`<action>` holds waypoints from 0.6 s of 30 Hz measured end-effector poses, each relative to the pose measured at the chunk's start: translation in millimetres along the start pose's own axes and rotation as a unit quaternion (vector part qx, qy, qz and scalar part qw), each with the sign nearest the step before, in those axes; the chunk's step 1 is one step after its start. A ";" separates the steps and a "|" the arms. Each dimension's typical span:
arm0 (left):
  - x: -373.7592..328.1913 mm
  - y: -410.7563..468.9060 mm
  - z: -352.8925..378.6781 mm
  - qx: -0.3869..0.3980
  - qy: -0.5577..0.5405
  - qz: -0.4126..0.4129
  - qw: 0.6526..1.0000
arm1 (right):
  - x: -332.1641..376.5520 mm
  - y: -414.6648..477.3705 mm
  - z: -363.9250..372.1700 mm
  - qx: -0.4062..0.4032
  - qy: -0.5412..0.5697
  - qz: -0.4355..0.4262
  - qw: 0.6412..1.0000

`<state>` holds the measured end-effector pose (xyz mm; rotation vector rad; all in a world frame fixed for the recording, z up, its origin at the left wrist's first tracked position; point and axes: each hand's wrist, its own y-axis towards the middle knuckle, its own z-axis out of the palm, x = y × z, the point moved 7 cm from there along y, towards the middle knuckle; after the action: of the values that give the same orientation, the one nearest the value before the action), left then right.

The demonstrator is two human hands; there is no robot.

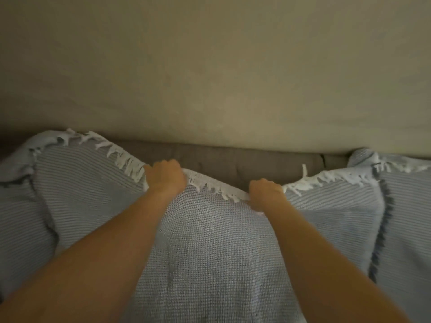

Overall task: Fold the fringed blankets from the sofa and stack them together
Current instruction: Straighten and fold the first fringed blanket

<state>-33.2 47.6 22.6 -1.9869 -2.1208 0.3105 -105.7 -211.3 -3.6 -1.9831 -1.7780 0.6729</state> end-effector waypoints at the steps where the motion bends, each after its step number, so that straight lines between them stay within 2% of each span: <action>1: 0.7 -11.7 -10.8 -0.003 -0.029 0.002 1.000 | -6.6 -14.2 5.2 0.008 0.002 0.000 1.000; 3: 2.5 -36.5 -31.8 -0.013 -0.080 0.012 0.997 | -15.4 -43.9 15.8 0.022 0.015 0.000 1.000; 5: 0.9 -60.7 -50.4 -0.028 -0.119 0.039 0.992 | -16.6 -71.3 18.7 0.002 -0.018 -0.001 1.000; 7: -2.6 -90.2 -65.9 -0.033 -0.159 0.095 0.982 | -10.0 -103.5 6.7 -0.063 -0.077 -0.010 0.995; 10: 3.5 -128.8 -79.3 -0.051 -0.225 0.147 0.962 | 11.9 -151.8 -22.7 -0.177 -0.083 -0.047 0.980; 12: 18.7 -155.0 -80.6 -0.050 -0.269 0.131 0.953 | 26.6 -186.5 -33.5 -0.218 -0.031 -0.078 0.972; 14: 34.5 -178.7 -80.5 -0.051 -0.309 0.108 0.943 | 37.8 -215.9 -37.4 -0.245 0.113 -0.109 0.957; 16: 48.9 -198.8 -77.3 -0.054 -0.342 0.099 0.933 | 48.3 -243.7 -38.1 -0.284 0.239 -0.136 0.919; 18: 59.1 -214.9 -73.6 -0.046 -0.362 0.090 0.927 | 58.3 -267.9 -37.9 -0.320 0.310 -0.151 0.883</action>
<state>-219.3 93.1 158.2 -2.3806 -2.3599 1.1547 -294.4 -120.9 177.6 -1.8821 -1.9312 -0.6779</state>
